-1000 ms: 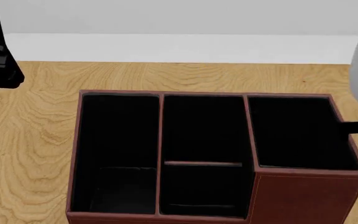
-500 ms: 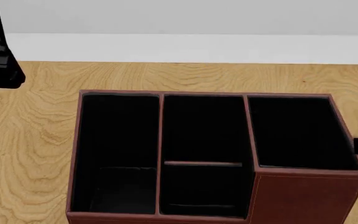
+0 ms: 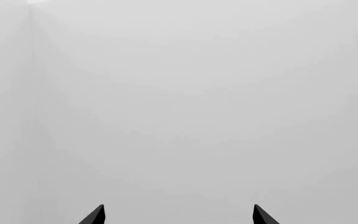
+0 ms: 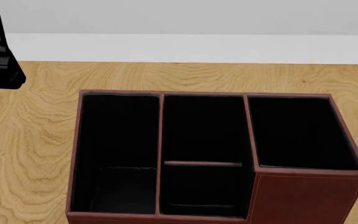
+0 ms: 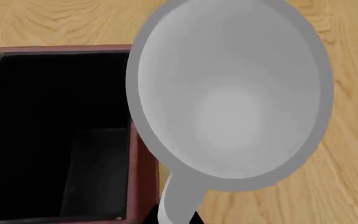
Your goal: Pick up the white mug and place it to the right of the caddy.
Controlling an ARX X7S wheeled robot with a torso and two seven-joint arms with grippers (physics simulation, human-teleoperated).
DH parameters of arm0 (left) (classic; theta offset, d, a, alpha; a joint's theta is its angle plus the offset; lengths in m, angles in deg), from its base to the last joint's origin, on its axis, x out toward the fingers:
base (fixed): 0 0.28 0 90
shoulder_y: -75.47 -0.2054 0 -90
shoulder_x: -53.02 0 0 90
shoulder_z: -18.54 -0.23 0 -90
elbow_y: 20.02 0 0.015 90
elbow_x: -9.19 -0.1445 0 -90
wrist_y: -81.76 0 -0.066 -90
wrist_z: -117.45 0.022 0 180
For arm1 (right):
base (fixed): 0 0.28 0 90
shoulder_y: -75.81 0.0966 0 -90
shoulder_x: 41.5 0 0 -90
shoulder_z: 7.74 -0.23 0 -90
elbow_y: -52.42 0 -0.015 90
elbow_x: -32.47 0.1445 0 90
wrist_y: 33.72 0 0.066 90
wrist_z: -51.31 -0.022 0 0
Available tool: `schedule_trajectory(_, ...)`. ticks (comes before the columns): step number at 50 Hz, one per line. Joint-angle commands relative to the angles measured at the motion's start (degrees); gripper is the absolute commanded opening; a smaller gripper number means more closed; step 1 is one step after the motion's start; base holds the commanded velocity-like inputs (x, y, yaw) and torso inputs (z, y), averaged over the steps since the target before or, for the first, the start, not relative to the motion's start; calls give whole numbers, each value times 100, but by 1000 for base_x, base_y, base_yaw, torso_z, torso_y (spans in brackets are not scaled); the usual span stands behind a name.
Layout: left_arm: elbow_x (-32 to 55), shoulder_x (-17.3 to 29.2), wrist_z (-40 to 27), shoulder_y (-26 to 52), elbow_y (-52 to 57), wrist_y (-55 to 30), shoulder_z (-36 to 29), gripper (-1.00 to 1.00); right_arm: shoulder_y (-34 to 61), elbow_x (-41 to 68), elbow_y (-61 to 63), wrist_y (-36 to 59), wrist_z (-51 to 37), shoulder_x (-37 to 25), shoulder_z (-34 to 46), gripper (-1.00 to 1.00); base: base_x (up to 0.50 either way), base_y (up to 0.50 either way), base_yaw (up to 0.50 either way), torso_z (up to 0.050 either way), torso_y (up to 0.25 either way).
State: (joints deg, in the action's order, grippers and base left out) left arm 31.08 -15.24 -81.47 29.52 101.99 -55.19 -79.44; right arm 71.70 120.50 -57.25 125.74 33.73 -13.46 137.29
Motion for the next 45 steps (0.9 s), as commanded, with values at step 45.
schedule_trajectory(45, 90, 50, -99, 61, 81, -70, -48, 100, -705, -525, -715, -605, 427, 30, 229, -100, 0, 0, 0, 0, 0)
